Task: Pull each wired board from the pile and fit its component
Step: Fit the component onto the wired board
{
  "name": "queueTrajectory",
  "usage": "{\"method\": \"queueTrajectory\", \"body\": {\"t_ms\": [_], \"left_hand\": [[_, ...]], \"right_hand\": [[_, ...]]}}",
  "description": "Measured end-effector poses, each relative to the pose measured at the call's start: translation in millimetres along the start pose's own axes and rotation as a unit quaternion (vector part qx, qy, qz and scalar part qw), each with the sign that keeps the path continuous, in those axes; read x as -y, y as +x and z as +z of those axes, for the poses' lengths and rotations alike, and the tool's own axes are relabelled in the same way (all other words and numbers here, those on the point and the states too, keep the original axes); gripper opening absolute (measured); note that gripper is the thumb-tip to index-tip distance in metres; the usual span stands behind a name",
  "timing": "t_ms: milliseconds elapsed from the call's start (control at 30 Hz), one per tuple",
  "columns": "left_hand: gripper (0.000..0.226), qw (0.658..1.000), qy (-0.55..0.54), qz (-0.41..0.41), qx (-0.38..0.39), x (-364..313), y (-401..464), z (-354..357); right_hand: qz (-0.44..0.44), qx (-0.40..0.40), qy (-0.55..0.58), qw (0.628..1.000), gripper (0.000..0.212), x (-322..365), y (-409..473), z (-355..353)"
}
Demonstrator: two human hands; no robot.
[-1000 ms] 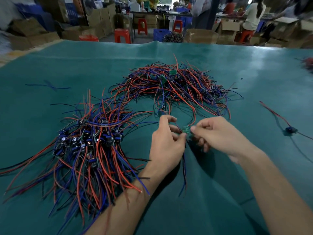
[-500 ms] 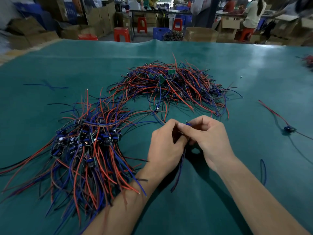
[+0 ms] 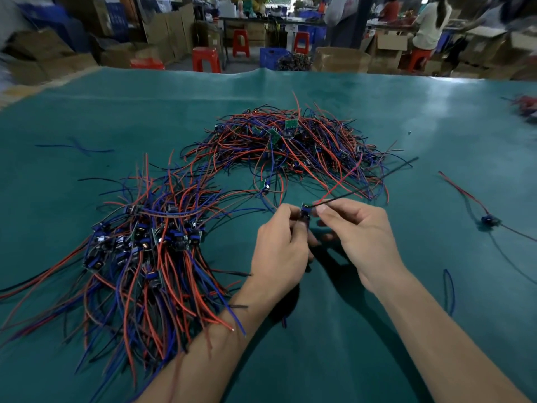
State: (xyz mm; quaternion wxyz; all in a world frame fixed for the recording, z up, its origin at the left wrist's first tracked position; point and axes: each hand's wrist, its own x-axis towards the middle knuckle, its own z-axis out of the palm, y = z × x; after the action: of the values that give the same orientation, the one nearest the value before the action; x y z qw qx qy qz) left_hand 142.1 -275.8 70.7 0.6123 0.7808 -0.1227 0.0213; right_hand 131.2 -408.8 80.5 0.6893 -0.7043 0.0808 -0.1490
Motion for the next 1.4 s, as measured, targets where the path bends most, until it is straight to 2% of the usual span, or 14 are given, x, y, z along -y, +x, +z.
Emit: {"method": "queueTrajectory", "body": {"t_ms": [100, 200, 500, 700, 800, 900, 967, 1033, 1100, 1133, 1200, 1333, 1400], "left_hand": [[0.015, 1.000, 0.023, 0.017, 0.007, -2, 0, -2], [0.019, 0.999, 0.051, 0.014, 0.008, -2, 2, -3], [0.026, 0.994, 0.088, 0.046, 0.053, -5, 0, -3], [0.025, 0.989, 0.108, 0.073, 0.069, -6, 0, -2], [0.024, 0.989, 0.116, 0.065, 0.067, -4, -1, -2], [0.023, 0.993, 0.105, 0.048, 0.036, -4, -2, -2], [0.022, 0.996, 0.079, 0.036, 0.005, -4, -1, -2], [0.023, 0.997, 0.058, 0.035, -0.024, -4, 0, -2], [0.024, 0.997, 0.050, 0.043, -0.031, -4, -1, -3], [0.027, 0.997, 0.051, 0.052, -0.027, -5, -2, -4], [0.035, 0.995, 0.070, 0.074, -0.017, -6, -3, -5], [0.026, 0.990, 0.096, 0.104, 0.016, -4, -1, -3], [0.025, 0.988, 0.096, 0.114, 0.027, -4, -2, -2]], "right_hand": [[-0.007, 0.046, 0.017, 0.999, 0.019, 3, -2, 2], [-0.008, 0.054, 0.032, 0.998, 0.014, 5, -3, -1], [-0.047, -0.026, 0.006, 0.999, 0.016, 7, 2, -7], [-0.057, -0.153, 0.007, 0.987, 0.022, 12, 13, -28], [-0.042, -0.223, 0.072, 0.971, 0.018, 18, 16, -39], [-0.007, -0.301, 0.131, 0.945, 0.022, 22, 18, -52], [0.033, -0.265, 0.132, 0.955, 0.025, 21, 17, -46], [0.062, -0.133, 0.111, 0.983, 0.034, 20, 9, -28], [0.032, -0.003, 0.038, 0.999, 0.028, 15, -3, -6], [-0.009, 0.030, -0.005, 1.000, 0.019, 12, -8, 1], [-0.075, 0.030, -0.047, 0.996, 0.004, 10, -10, 6], [-0.098, -0.033, -0.029, 0.994, 0.020, 12, -5, -7], [-0.121, -0.093, -0.001, 0.988, 0.016, 20, -2, -13]]}}
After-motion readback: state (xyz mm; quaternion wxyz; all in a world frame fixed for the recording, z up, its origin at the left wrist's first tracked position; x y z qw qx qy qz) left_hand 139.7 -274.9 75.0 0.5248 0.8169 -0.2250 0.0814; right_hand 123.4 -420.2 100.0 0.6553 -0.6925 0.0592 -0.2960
